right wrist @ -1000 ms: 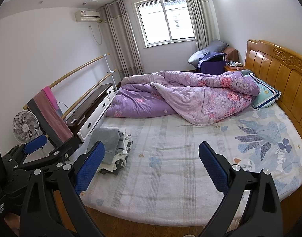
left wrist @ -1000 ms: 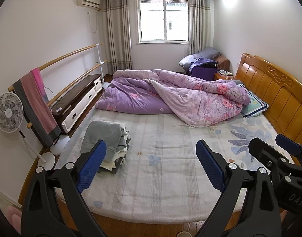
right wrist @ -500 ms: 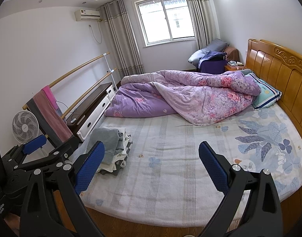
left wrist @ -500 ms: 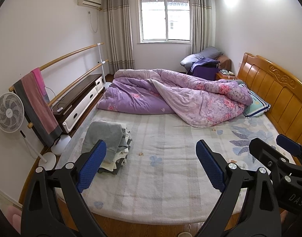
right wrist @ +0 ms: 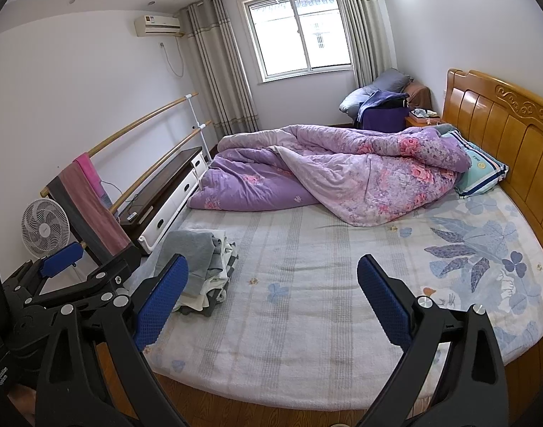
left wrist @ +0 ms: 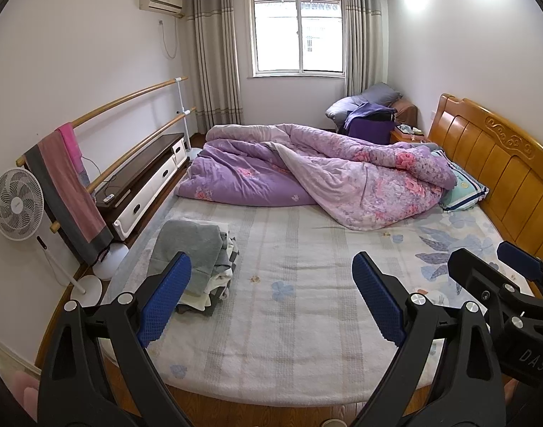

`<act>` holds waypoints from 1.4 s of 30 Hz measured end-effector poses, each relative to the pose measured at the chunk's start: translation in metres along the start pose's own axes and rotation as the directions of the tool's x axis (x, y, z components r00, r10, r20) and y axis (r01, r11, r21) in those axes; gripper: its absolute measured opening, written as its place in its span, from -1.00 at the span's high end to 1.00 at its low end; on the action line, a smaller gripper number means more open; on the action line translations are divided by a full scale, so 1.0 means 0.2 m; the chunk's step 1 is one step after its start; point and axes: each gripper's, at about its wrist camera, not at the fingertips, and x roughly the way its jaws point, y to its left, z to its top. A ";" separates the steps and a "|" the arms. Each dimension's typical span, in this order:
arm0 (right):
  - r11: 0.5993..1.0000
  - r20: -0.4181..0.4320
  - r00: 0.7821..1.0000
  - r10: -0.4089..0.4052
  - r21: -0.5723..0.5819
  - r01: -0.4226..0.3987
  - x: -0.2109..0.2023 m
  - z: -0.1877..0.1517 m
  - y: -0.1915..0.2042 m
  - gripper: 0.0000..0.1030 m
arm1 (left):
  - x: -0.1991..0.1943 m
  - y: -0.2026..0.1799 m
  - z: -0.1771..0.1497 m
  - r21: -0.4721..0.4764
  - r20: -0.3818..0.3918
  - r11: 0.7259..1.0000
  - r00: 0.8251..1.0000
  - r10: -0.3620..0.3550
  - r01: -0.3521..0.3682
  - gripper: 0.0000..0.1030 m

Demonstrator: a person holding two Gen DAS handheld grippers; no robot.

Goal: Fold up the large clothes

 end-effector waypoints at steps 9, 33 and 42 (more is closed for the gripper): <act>1.000 -0.001 1.000 0.001 -0.001 -0.001 0.00 0.01 0.00 -0.80 | 0.00 0.00 0.00 0.003 0.001 1.000 1.000 0.000 0.000 -0.79; 1.000 -0.010 1.000 0.009 0.003 -0.009 0.05 0.03 -0.04 -0.80 | 0.09 0.01 0.01 0.006 0.030 1.000 1.000 0.006 -0.006 -0.79; 1.000 -0.016 1.000 0.010 0.004 -0.010 0.08 0.04 -0.04 -0.80 | 0.09 0.01 0.01 0.007 0.026 1.000 1.000 0.010 -0.010 -0.79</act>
